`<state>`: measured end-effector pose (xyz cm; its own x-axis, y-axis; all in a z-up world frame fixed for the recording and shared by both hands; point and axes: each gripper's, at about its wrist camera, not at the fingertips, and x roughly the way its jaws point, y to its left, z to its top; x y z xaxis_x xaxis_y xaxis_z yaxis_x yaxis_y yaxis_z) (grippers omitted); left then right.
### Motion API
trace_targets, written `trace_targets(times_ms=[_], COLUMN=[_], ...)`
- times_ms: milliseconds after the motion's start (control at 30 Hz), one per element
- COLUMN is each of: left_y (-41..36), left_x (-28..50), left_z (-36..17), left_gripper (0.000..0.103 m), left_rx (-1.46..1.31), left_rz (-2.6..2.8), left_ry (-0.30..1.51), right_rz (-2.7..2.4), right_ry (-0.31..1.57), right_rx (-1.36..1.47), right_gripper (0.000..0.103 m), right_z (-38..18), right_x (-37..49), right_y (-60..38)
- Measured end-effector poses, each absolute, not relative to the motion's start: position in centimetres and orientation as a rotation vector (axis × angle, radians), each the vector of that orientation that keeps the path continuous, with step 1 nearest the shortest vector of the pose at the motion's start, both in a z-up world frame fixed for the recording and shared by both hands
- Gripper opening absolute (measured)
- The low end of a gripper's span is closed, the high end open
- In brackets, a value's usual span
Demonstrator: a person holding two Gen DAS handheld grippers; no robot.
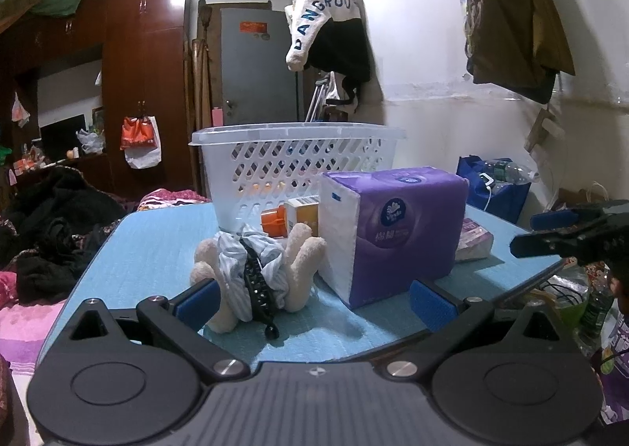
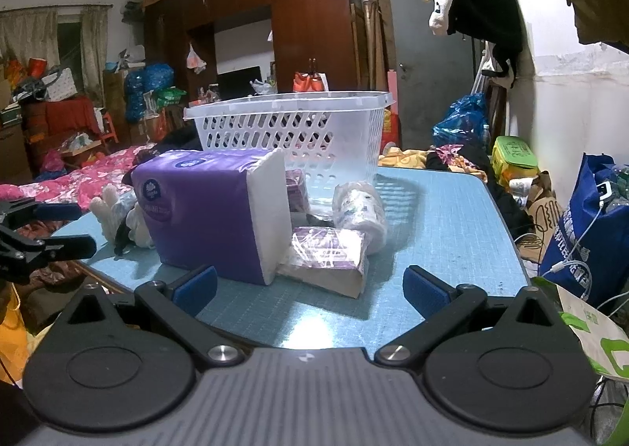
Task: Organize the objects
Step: 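Grasp the purple tissue pack with both tools and lift it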
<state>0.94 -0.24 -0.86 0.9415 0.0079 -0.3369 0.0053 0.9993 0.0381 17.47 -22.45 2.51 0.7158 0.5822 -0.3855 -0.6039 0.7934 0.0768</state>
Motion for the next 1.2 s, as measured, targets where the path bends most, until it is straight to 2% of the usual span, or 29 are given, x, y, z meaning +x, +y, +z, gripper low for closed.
trace_targets(times_ms=[100, 267, 333, 533, 633, 733, 767, 833, 900, 1000, 1200], left_y=[-0.1, 0.3, 0.4, 0.6, 0.7, 0.3, 0.1, -0.3, -0.7, -0.9, -0.9], left_x=[0.6, -0.1, 0.1, 2.0, 2.9, 3.6, 3.8, 4.4, 5.2, 5.6, 6.1], left_z=[-0.7, 0.1, 0.2, -0.3, -0.7, -1.4, -1.5, -1.7, -2.1, -2.5, -2.7], left_gripper=[0.103, 0.103, 0.103, 0.103, 0.094, 0.081, 0.073, 0.071, 0.065, 0.064, 0.065], left_rx=[0.021, 0.030, 0.043, 0.044, 0.016, 0.029, 0.034, 0.051, 0.069, 0.088, 0.113], left_rz=[-0.038, -0.057, -0.034, -0.056, -0.121, -0.156, -0.162, -0.171, -0.184, -0.192, -0.213], left_ry=[0.311, 0.184, 0.137, 0.178, 0.195, 0.209, 0.209, 0.215, 0.227, 0.228, 0.223], right_rz=[0.638, 0.619, 0.651, 0.725, 0.800, 0.832, 0.848, 0.861, 0.874, 0.884, 0.935], right_ry=[0.339, 0.100, 0.106, 0.170, 0.167, 0.158, 0.157, 0.170, 0.184, 0.204, 0.215], right_rx=[-0.041, 0.027, 0.010, -0.016, -0.005, -0.028, -0.041, -0.054, -0.074, -0.080, -0.090], right_gripper=[0.103, 0.103, 0.103, 0.103, 0.103, 0.103, 0.101, 0.092, 0.085, 0.078, 0.073], right_z=[2.7, 2.5, 2.3, 1.9, 1.9, 1.8, 1.7, 1.4, 1.0, 0.5, 0.3], right_x=[17.2, 16.0, 16.2, 17.2, 17.4, 17.5, 17.7, 18.0, 18.4, 19.0, 19.5], right_y=[-22.6, -23.1, -22.5, -21.3, -21.3, -21.0, -20.7, -20.3, -20.0, -19.8, -19.5])
